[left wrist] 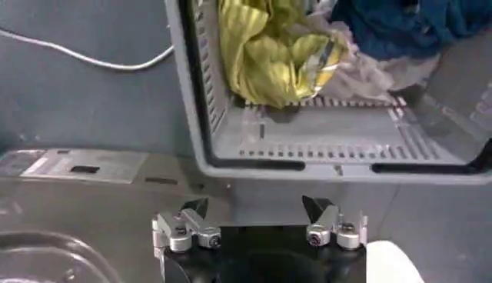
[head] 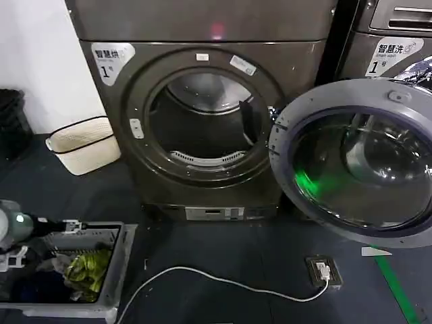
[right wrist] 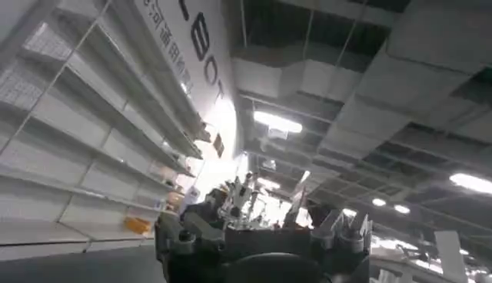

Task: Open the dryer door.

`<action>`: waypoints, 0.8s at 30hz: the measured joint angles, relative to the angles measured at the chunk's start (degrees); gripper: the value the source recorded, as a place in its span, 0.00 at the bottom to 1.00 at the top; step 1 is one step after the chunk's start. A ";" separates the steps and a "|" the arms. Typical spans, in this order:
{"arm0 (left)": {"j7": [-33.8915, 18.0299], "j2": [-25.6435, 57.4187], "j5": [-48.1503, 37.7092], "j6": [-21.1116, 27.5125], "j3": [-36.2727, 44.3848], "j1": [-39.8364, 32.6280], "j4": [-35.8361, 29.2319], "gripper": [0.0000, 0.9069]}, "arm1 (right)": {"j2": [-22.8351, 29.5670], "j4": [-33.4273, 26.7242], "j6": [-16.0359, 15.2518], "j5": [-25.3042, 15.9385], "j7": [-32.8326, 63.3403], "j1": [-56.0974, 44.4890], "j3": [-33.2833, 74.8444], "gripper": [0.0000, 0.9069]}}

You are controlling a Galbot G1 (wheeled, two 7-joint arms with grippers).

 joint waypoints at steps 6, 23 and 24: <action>-0.07 -0.48 0.71 0.01 0.05 0.90 0.90 1.00 | 0.09 -0.40 0.83 -0.07 -0.29 -0.03 -0.03 1.00; -0.09 -0.82 0.31 0.02 -0.10 1.39 4.57 1.00 | 0.12 -0.78 1.95 -1.54 -0.81 0.30 0.27 1.00; -0.10 -0.74 0.01 0.02 -0.18 1.36 4.67 1.00 | 0.12 -0.81 1.98 -1.58 -0.84 0.30 0.27 1.00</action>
